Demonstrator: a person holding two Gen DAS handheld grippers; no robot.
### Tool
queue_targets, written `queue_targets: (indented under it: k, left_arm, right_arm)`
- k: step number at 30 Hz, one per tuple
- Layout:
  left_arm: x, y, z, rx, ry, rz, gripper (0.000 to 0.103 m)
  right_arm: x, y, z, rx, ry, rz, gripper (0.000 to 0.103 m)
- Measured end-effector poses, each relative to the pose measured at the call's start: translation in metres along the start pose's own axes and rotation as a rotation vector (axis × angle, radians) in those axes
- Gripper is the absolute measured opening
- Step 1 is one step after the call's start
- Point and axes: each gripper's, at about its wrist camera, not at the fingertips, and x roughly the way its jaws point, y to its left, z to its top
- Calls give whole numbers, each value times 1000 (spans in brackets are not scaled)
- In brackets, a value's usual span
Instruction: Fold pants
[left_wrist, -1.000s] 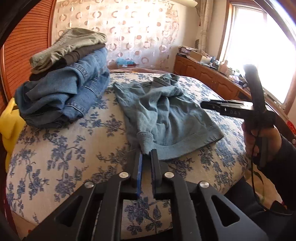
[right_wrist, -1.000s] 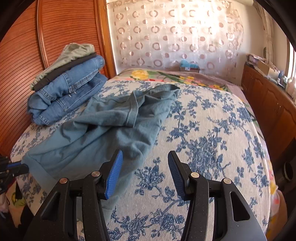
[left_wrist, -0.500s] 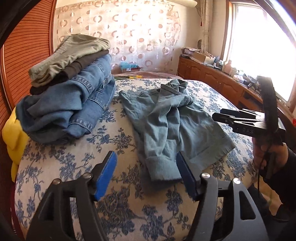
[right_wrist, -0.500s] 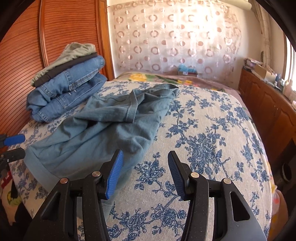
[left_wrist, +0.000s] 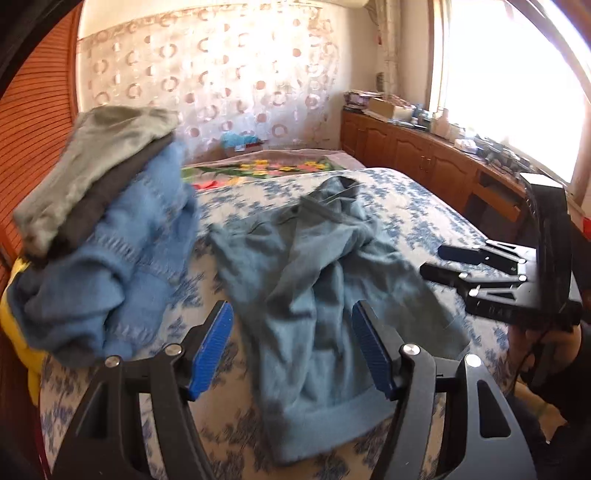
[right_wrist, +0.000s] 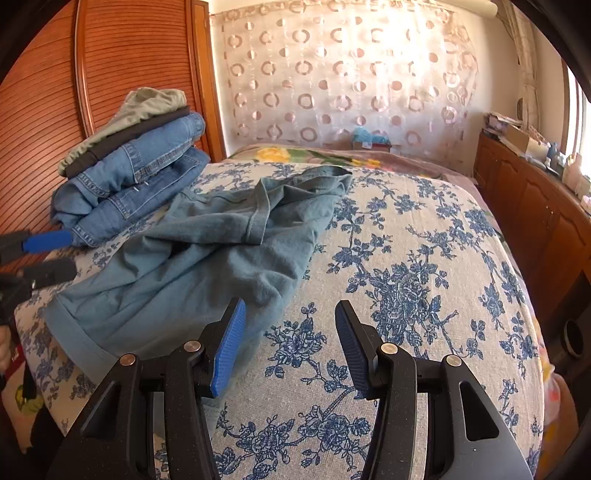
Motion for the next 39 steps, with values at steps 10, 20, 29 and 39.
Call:
queue_targets:
  k: [10,20,29,39]
  left_arm:
    - [42,-20,42,76,40,-70,67]
    - [96,-37,67,152,149,-107,49]
    - [125,-46,68,213,238,-130,14]
    - [93,6,92,107,99,-38,1]
  right_arm:
    - [-4,-5,0,35,-28,-32,52]
    - [-6,-8,0,59,-31,-24,52]
    - [-7,-7,1,60,-22,-6,52]
    - [-6,-4,1,62,-15,11,52]
